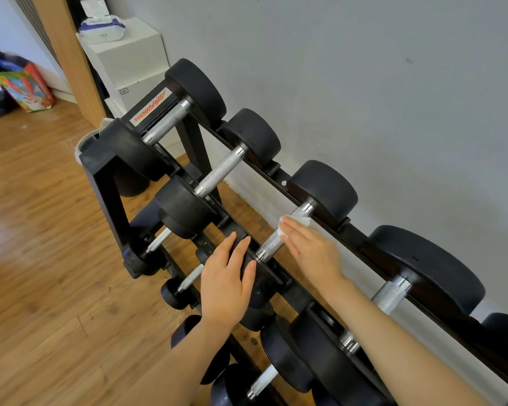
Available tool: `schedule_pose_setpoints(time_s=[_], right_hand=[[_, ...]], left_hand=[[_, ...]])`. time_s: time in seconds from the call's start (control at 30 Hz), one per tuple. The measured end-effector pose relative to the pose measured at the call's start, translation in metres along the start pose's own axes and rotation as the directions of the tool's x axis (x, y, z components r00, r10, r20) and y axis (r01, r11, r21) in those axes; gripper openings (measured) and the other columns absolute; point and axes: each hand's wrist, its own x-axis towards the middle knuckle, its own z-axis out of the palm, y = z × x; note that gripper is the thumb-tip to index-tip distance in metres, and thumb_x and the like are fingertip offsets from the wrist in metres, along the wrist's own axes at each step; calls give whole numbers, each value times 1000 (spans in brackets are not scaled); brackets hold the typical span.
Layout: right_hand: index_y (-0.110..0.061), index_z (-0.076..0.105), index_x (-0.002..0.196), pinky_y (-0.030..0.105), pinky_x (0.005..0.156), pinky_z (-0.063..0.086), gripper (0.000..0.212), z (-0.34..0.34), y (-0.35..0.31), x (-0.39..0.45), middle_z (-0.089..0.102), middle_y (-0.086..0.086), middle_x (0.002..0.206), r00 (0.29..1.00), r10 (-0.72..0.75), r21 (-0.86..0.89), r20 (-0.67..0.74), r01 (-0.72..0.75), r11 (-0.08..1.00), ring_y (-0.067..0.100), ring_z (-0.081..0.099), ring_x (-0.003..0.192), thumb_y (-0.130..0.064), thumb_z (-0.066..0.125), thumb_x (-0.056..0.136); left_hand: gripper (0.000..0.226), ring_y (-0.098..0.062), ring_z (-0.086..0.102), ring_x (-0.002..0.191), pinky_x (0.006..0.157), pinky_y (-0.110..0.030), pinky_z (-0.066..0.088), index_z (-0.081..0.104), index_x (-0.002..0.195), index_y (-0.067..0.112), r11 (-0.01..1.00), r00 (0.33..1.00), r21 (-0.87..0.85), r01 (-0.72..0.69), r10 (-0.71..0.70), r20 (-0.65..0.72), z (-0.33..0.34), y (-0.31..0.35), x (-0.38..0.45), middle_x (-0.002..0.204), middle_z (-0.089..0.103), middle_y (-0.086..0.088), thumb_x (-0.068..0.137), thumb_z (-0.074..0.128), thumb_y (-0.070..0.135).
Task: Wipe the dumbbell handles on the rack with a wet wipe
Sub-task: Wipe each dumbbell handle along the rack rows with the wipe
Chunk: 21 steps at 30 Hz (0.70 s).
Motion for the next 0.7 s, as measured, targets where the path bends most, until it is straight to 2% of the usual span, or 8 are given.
schedule_pose_setpoints(time_s=[0.03, 0.1, 0.17, 0.23, 0.37, 0.5, 0.6, 0.7], right_hand=[[-8, 66, 123, 33, 65, 61, 36, -1, 1, -1, 66, 6, 126, 1000, -23, -15, 10, 23, 1000, 20, 70, 93, -21, 65, 89], [-8, 65, 123, 33, 61, 60, 35, -5, 5, 2, 65, 7, 127, 1000, 27, -39, -9, -28, 999, 20, 68, 88, -22, 60, 91], [-7, 65, 123, 28, 61, 57, 35, -8, 6, 4, 63, 9, 128, 992, 107, -62, -64, -111, 992, 20, 65, 85, -23, 56, 93], [-7, 65, 123, 26, 64, 53, 35, -6, 1, 2, 63, 11, 128, 990, 112, -98, -91, -121, 988, 20, 62, 85, -25, 52, 96], [-14, 64, 123, 34, 73, 53, 34, -5, -7, -1, 59, 14, 124, 977, 184, -140, -104, -198, 970, 27, 57, 101, -26, 59, 92], [-16, 68, 117, 42, 87, 47, 34, -5, -11, 1, 64, 10, 116, 962, 207, -146, -178, -234, 961, 25, 49, 111, -33, 46, 98], [-12, 71, 112, 43, 90, 46, 26, -5, -13, 3, 67, 9, 109, 959, 196, -109, -203, -221, 969, 24, 48, 112, -25, 58, 93], [-8, 71, 110, 32, 89, 44, 30, -6, -14, 1, 67, 8, 104, 964, 208, -12, -168, -213, 977, 20, 50, 106, -15, 73, 82]], left_hand=[[53, -23, 42, 138, 109, -36, 28, 47, 144, 25, 1000, 1000, -1, 0, 0, -1, 0, 0, 0, 152, 43, -1, 99, 31, 48], [53, -23, 42, 137, 109, -35, 28, 48, 144, 25, 1000, 1000, -3, -3, 3, -5, 1, 0, 0, 152, 43, -1, 99, 31, 47], [53, -22, 42, 138, 109, -34, 27, 48, 144, 25, 1000, 1000, -4, -3, 3, -7, 2, 0, 1, 152, 43, -1, 99, 31, 47], [53, -21, 41, 138, 109, -34, 27, 47, 145, 25, 1000, 1000, -4, -6, 6, -9, 2, -1, 1, 152, 43, -1, 99, 31, 47], [53, -20, 40, 138, 109, -33, 26, 47, 145, 26, 1000, 1000, -2, 0, 0, -12, 2, -1, 0, 152, 42, 0, 99, 31, 48], [53, -20, 42, 137, 109, -32, 27, 48, 144, 24, 1000, 1000, 2, -7, 7, -10, 3, -1, 1, 152, 43, 0, 99, 31, 48], [53, -21, 42, 137, 109, -33, 28, 49, 143, 24, 1000, 1000, -3, -9, 9, -14, 2, -1, 2, 151, 43, 0, 99, 31, 48], [54, -21, 41, 138, 109, -35, 29, 48, 144, 24, 1000, 1000, -8, -9, 9, -17, 3, -2, 1, 152, 43, 0, 99, 30, 48]])
